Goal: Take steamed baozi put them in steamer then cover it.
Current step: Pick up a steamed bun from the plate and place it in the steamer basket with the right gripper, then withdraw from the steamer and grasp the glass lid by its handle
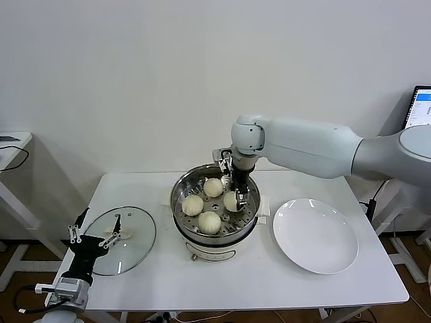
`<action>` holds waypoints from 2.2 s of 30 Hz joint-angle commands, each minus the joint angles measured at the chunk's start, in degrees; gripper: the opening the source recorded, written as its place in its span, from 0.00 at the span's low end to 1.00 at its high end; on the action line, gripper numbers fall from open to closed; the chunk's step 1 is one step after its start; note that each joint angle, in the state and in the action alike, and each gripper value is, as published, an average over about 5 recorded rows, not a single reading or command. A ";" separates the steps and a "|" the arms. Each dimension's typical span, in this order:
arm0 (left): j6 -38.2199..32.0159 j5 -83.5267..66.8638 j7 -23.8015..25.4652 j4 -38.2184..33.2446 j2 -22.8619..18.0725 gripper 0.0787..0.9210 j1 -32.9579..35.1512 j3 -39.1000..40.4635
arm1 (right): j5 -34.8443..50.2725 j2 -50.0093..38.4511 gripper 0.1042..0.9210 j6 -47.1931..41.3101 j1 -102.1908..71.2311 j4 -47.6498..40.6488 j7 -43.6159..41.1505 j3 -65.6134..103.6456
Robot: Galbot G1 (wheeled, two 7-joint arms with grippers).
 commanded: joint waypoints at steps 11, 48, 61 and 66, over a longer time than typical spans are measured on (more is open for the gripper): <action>-0.14 0.18 -0.01 -0.31 -0.20 0.88 0.37 0.13 | 2.26 -9.16 0.88 0.58 4.17 3.17 -2.87 7.88; -1.75 3.16 -0.94 1.07 -1.07 0.88 -1.94 2.76 | 18.32 -18.28 0.88 32.29 -106.27 44.38 70.54 118.43; -12.90 33.83 -7.89 7.83 -0.96 0.88 0.37 3.73 | 13.72 -2.79 0.88 40.74 -118.72 49.39 74.84 120.95; -20.08 58.44 -16.57 13.02 -0.36 0.88 1.58 2.73 | 12.08 -1.08 0.88 41.63 -118.44 48.07 74.64 119.43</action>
